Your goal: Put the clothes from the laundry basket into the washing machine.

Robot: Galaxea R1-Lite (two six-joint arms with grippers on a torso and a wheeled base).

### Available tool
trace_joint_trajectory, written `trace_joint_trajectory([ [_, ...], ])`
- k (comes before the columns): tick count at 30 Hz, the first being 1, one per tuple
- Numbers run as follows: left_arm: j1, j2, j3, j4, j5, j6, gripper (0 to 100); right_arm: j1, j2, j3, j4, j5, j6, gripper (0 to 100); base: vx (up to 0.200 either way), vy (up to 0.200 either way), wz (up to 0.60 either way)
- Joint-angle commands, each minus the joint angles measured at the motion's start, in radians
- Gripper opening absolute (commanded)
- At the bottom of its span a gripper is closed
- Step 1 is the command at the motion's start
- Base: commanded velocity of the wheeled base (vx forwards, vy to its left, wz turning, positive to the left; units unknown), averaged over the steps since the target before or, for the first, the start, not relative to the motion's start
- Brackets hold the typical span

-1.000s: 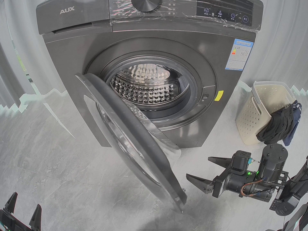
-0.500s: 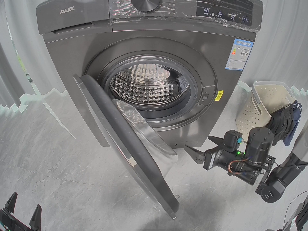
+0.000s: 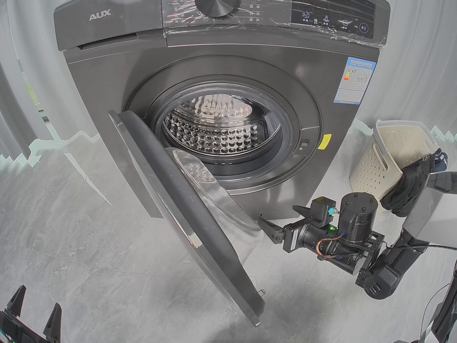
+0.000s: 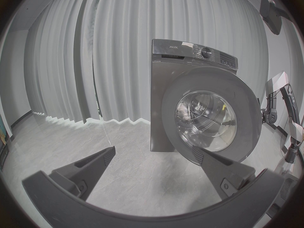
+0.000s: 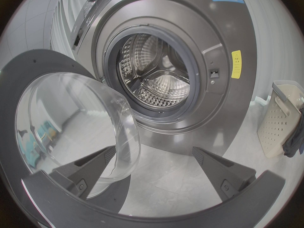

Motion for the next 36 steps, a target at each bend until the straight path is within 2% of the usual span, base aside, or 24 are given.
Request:
trace_joint_trajectory([
  [1, 0.000, -0.017, 0.015, 0.000, 0.001, 0.001, 100, 0.040, 0.024, 0.000, -0.010, 0.000, 0.005, 100, 0.000, 0.000, 0.00],
  [7, 0.000, -0.017, 0.013, 0.000, -0.001, 0.001, 100, 0.080, 0.022, 0.003, -0.041, 0.002, 0.017, 100, 0.000, 0.000, 0.00],
  [18, 0.002, -0.017, 0.013, 0.000, -0.001, 0.004, 100, 0.043, 0.010, -0.022, -0.046, -0.003, 0.027, 100, 0.000, 0.000, 0.00],
  [22, 0.002, -0.017, 0.015, -0.002, -0.001, 0.004, 100, 0.029, 0.016, -0.022, -0.093, -0.006, 0.057, 100, 0.000, 0.000, 0.00],
  [27, 0.002, -0.017, 0.015, -0.003, 0.002, 0.005, 100, 0.006, 0.021, -0.005, -0.155, -0.007, 0.059, 100, 0.000, 0.000, 0.00],
  [31, 0.002, -0.018, 0.016, -0.003, 0.004, 0.025, 100, -0.016, 0.018, 0.001, -0.167, -0.006, 0.056, 100, 0.000, 0.000, 0.00],
  [36, 0.002, -0.017, 0.015, -0.002, -0.005, 0.016, 100, -0.016, 0.016, -0.016, -0.168, -0.007, 0.056, 100, 0.000, 0.000, 0.00],
])
